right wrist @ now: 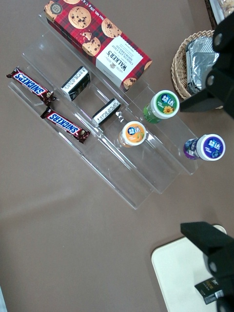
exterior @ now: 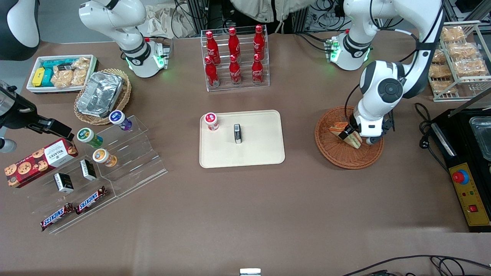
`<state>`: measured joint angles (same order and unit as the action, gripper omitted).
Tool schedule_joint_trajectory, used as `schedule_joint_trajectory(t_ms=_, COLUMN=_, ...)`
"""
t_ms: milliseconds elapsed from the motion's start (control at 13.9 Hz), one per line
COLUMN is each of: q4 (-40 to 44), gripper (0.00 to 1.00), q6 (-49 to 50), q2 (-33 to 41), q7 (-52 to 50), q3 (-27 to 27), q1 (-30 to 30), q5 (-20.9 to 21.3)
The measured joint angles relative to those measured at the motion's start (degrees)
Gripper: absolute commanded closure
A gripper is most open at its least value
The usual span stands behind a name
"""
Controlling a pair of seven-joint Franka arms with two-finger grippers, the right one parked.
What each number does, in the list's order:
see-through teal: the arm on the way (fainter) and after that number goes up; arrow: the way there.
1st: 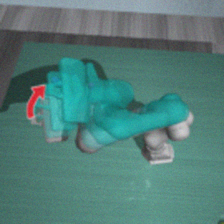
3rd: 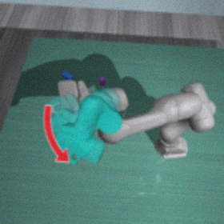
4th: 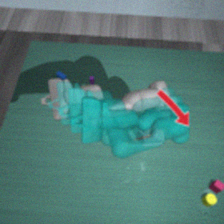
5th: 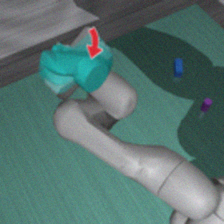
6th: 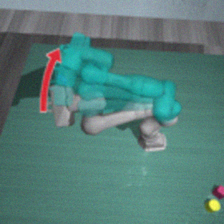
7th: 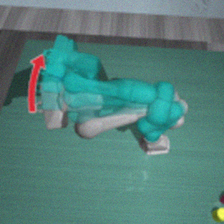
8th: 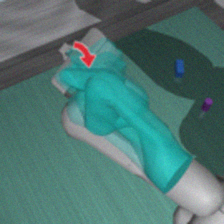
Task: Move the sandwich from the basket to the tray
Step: 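Close the left gripper on the wrapped sandwich in the basket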
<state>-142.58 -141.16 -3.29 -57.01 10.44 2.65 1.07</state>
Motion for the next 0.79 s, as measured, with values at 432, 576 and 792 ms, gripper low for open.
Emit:
schedule_joint_trajectory(t_ms=432, q4=1.32, gripper=1.0, q6=2.19, q2=0.19, q7=-2.26, q3=-0.01, q1=0.0, q5=-0.02)
schedule_joint_trajectory(t_ms=576, q4=4.8, gripper=1.0, q6=8.56, q2=0.51, q7=-2.26, q3=-0.01, q1=0.0, q5=0.01)
schedule_joint_trajectory(t_ms=792, q4=12.3, gripper=1.0, q6=19.1, q2=0.94, q7=-2.16, q3=0.0, q1=0.0, q5=0.04)
